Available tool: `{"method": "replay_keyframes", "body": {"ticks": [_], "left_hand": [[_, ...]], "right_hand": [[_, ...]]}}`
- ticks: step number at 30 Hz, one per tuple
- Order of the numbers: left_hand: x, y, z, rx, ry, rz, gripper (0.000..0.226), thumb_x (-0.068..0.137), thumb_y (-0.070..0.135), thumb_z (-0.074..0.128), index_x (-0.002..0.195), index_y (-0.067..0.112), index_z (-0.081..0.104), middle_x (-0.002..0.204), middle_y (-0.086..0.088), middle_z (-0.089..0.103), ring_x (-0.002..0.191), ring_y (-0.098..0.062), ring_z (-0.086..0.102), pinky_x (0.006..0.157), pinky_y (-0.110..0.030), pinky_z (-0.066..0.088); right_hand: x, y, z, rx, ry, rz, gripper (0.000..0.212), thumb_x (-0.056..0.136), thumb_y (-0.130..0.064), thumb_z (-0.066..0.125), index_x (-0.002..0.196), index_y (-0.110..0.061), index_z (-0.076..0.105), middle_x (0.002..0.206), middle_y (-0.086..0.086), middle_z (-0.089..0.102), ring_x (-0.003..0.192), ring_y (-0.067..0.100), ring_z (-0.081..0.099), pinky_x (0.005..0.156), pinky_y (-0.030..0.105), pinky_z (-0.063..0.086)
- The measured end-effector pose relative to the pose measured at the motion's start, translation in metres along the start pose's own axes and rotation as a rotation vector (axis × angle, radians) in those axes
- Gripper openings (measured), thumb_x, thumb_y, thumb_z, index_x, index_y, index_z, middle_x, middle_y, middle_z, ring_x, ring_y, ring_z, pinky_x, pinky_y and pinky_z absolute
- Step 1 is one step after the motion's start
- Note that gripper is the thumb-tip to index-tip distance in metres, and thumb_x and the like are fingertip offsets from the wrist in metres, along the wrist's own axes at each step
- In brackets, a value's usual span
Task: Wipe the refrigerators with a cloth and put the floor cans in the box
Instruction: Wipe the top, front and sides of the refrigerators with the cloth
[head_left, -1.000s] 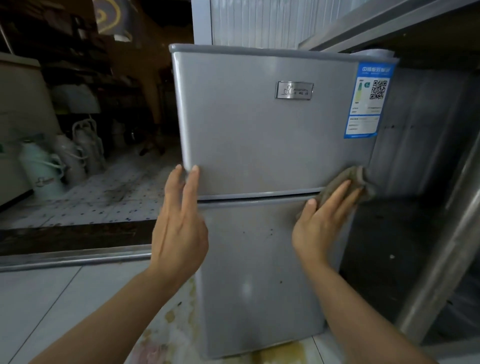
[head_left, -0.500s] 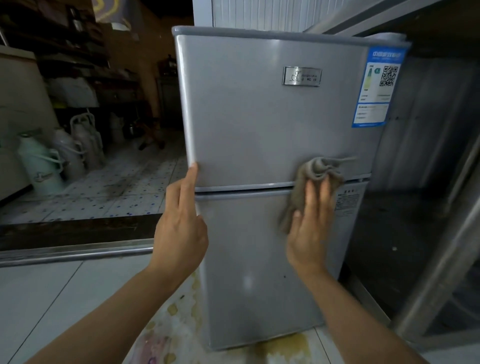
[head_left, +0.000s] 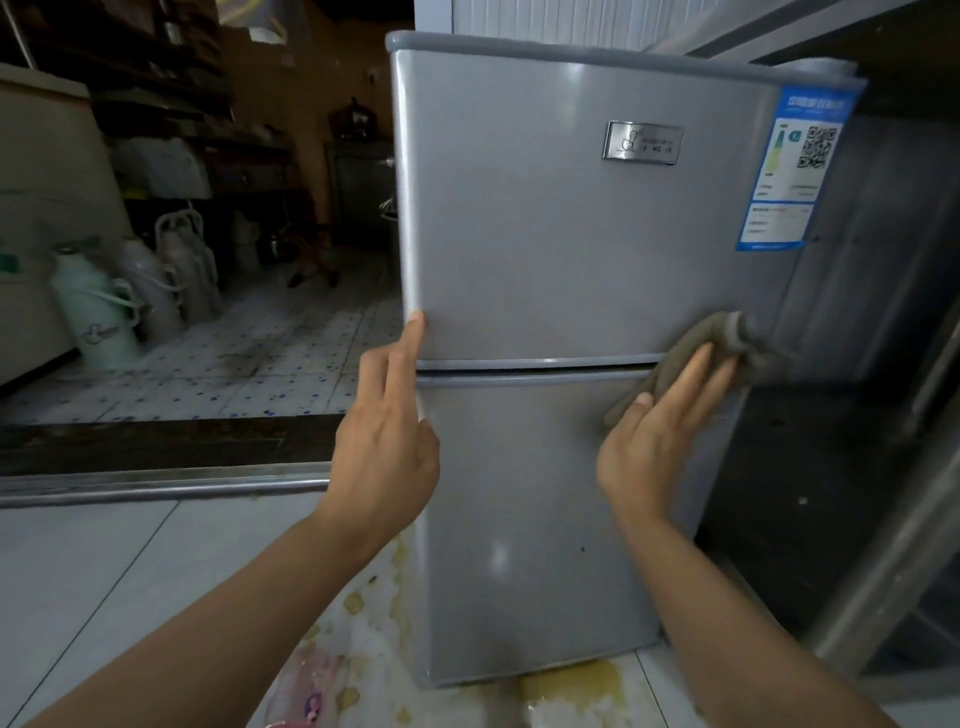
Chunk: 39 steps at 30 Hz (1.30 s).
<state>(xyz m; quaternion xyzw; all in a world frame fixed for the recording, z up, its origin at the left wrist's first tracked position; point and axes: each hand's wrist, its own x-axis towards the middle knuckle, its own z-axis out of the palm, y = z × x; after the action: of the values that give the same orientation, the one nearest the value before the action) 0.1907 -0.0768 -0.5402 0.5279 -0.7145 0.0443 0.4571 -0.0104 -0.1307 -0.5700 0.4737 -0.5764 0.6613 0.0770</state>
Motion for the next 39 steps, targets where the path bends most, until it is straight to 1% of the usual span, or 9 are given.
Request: {"method": "replay_keyframes", "body": {"ticks": [6,9,12,14,16,19,29,33,39], "left_hand": [[-0.003,-0.001,-0.007,-0.033,-0.056,0.008,0.087,0.08,-0.005,0.052,0.149,0.024,0.007,0.132,-0.006,0.037,0.062,-0.013,0.05,0.048,-0.031,0.046],[-0.004,-0.008,-0.015,-0.091,-0.099,0.008,0.083,0.084,-0.007,0.047,0.148,0.029,0.008,0.143,-0.001,0.034,0.099,-0.019,0.059,0.072,-0.041,0.055],[-0.011,-0.023,-0.018,-0.163,-0.133,-0.041,0.076,0.087,-0.006,0.043,0.147,0.028,0.011,0.144,-0.001,0.041,0.112,-0.011,0.058,0.09,-0.028,0.051],[-0.018,-0.031,-0.018,-0.208,-0.157,-0.096,0.078,0.086,-0.01,0.043,0.147,0.026,0.012,0.137,-0.002,0.049,0.112,-0.008,0.058,0.09,-0.015,0.045],[-0.023,-0.035,-0.017,-0.258,-0.176,-0.132,0.079,0.086,-0.01,0.044,0.147,0.029,0.011,0.129,0.0,0.056,0.113,-0.004,0.056,0.091,-0.011,0.041],[-0.025,-0.036,-0.016,-0.346,-0.161,-0.158,0.079,0.087,-0.008,0.046,0.146,0.032,0.011,0.124,0.003,0.058,0.112,0.001,0.056,0.096,-0.016,0.043],[-0.03,-0.064,-0.021,-0.208,0.013,-0.263,0.071,0.082,-0.012,0.048,0.142,0.018,0.024,0.125,-0.003,0.056,0.094,-0.013,0.063,0.08,-0.033,0.054],[-0.039,-0.069,-0.01,-0.187,-0.023,-0.3,0.074,0.08,-0.012,0.052,0.142,0.018,0.025,0.13,0.0,0.053,0.095,-0.014,0.061,0.082,-0.042,0.054],[-0.05,-0.072,-0.003,-0.159,-0.026,-0.353,0.075,0.079,-0.014,0.051,0.141,0.022,0.027,0.131,0.001,0.05,0.098,-0.01,0.057,0.082,-0.042,0.055]], "right_hand": [[-0.08,-0.044,0.03,-0.158,-0.266,-0.349,0.072,0.085,-0.011,0.056,0.147,-0.008,0.019,0.153,0.022,0.003,0.141,0.045,0.006,0.115,0.047,0.013],[-0.06,-0.016,0.013,-0.302,-0.297,-0.542,0.066,0.085,-0.022,0.05,0.144,-0.018,0.022,0.151,0.013,0.011,0.139,0.04,0.016,0.116,0.048,0.014],[-0.04,0.006,0.0,-0.308,-0.236,-0.36,0.064,0.09,-0.021,0.043,0.148,-0.016,0.016,0.155,0.015,0.009,0.141,0.039,0.017,0.115,0.054,0.018],[-0.047,-0.003,0.007,-0.241,-0.182,-0.234,0.062,0.092,-0.02,0.038,0.148,-0.009,0.016,0.155,0.022,0.006,0.141,0.043,0.015,0.113,0.055,0.022],[-0.062,-0.02,0.02,-0.201,-0.204,-0.349,0.06,0.091,-0.014,0.041,0.147,-0.008,0.02,0.154,0.022,0.008,0.141,0.046,0.012,0.114,0.055,0.02],[-0.08,-0.046,0.038,-0.166,-0.283,-0.688,0.051,0.095,-0.014,0.039,0.144,-0.015,0.026,0.153,0.013,0.014,0.142,0.042,0.01,0.113,0.056,0.02],[-0.051,-0.081,0.053,-0.346,-0.303,-1.142,0.046,0.076,-0.016,0.047,0.12,-0.015,0.061,0.14,-0.001,0.038,0.137,0.031,0.023,0.115,0.048,0.013],[-0.066,-0.051,0.058,-0.389,-0.282,-1.307,0.036,0.083,-0.014,0.041,0.11,-0.017,0.065,0.131,0.0,0.058,0.136,0.029,0.03,0.116,0.046,0.012],[-0.122,0.012,0.056,-0.524,-0.495,-1.474,0.036,0.086,-0.009,0.037,0.102,-0.024,0.066,0.128,-0.006,0.059,0.136,0.024,0.033,0.118,0.041,0.011]]}}
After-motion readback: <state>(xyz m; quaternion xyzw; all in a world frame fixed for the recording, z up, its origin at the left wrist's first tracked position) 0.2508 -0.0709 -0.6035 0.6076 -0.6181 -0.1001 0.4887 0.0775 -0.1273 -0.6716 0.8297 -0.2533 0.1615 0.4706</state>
